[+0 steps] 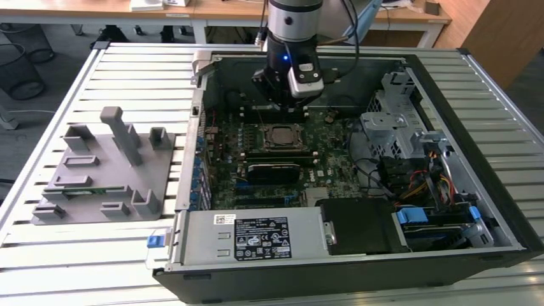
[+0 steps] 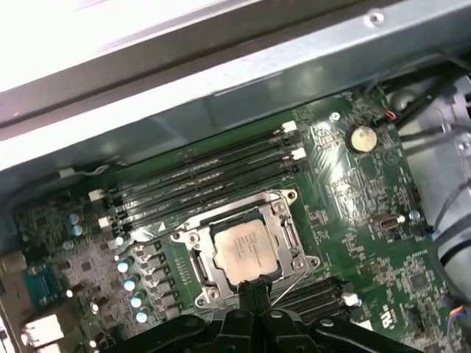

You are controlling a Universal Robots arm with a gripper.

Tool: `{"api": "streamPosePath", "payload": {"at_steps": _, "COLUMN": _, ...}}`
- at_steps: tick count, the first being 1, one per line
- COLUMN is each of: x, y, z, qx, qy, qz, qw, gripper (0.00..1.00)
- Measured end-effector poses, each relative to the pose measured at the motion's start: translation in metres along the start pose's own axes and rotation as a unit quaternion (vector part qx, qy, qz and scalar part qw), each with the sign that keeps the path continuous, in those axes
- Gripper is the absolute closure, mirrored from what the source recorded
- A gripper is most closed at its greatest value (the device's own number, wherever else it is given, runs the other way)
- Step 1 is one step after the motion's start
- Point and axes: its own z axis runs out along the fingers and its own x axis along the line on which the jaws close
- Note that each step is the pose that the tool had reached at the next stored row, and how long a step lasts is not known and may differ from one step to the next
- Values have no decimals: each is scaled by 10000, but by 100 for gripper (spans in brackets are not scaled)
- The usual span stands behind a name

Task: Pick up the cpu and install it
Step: 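Install the first cpu locking lever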

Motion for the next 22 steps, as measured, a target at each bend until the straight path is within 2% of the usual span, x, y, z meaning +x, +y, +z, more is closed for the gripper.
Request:
{"api": "streamPosePath", "payload": {"at_steps": 5, "x": 0, "y": 0, "z": 11, "qx": -8, "qy": -8, "qz": -453, "qw": 9990, "gripper": 89}}
{"api": "streamPosePath", "payload": {"at_steps": 8, "x": 0, "y": 0, "z": 19, "qx": -12, "qy": -14, "qz": -722, "qw": 9974, "gripper": 89}}
{"api": "streamPosePath", "payload": {"at_steps": 11, "x": 3, "y": 1, "z": 24, "qx": -15, "qy": -19, "qz": -976, "qw": 9952, "gripper": 89}}
{"api": "streamPosePath", "payload": {"at_steps": 19, "x": 245, "y": -83, "z": 22, "qx": -16, "qy": -19, "qz": -985, "qw": 9951, "gripper": 89}}
{"api": "streamPosePath", "payload": {"at_steps": 22, "x": 260, "y": -88, "z": 30, "qx": -20, "qy": -22, "qz": -1149, "qw": 9934, "gripper": 89}}
